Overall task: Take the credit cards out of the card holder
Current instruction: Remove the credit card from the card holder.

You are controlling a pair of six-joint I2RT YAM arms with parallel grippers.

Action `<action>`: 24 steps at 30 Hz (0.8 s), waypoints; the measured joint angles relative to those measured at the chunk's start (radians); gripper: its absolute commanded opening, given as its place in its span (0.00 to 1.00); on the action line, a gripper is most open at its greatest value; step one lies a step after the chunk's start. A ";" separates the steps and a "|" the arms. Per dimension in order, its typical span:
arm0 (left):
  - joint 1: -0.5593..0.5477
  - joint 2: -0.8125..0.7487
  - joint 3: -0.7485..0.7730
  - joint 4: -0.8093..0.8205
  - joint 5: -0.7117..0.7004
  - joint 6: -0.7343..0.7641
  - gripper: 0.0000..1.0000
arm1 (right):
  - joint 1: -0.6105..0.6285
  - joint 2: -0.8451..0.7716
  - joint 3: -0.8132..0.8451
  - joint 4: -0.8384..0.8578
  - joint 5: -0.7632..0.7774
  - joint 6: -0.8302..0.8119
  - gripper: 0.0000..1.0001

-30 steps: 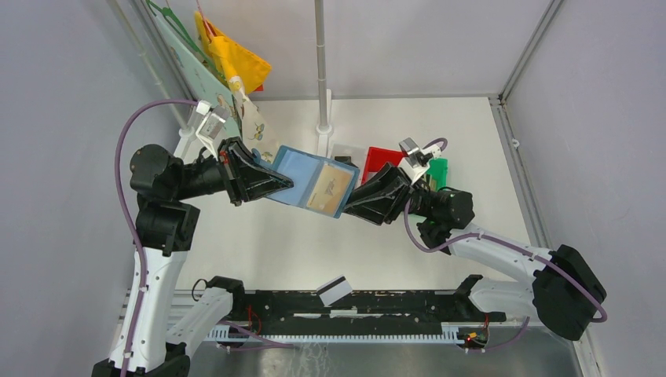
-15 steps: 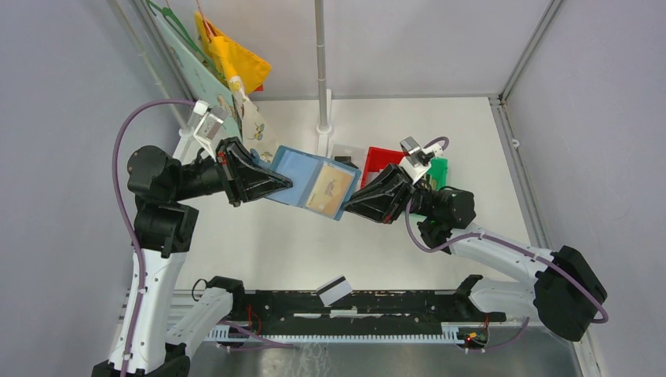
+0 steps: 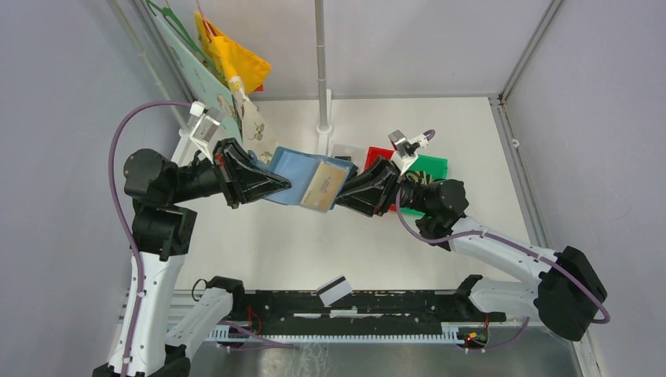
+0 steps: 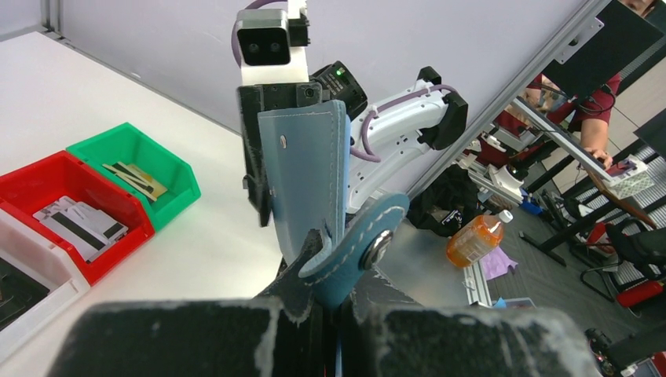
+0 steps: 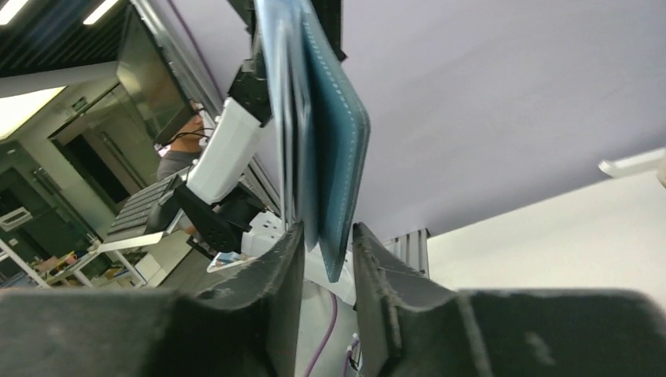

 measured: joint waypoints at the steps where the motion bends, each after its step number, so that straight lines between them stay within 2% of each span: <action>1: 0.000 0.000 0.000 0.001 0.000 0.000 0.02 | 0.002 0.000 0.006 -0.025 0.007 -0.007 0.43; 4: 0.000 0.000 0.000 0.001 0.001 0.000 0.02 | 0.005 -0.006 0.022 -0.115 0.040 -0.031 0.46; 9: 0.000 0.000 0.000 0.001 0.001 0.000 0.02 | 0.013 -0.028 0.029 -0.216 0.096 -0.058 0.60; 13: 0.000 0.000 0.000 0.002 0.001 0.000 0.02 | 0.027 -0.040 0.042 -0.249 0.112 -0.069 0.64; 20: 0.000 -0.005 0.000 -0.026 -0.001 0.032 0.02 | 0.080 -0.043 0.061 -0.249 0.145 -0.071 0.60; 24: 0.000 -0.004 0.000 -0.113 -0.017 0.124 0.02 | 0.138 -0.043 0.103 -0.279 0.182 -0.114 0.47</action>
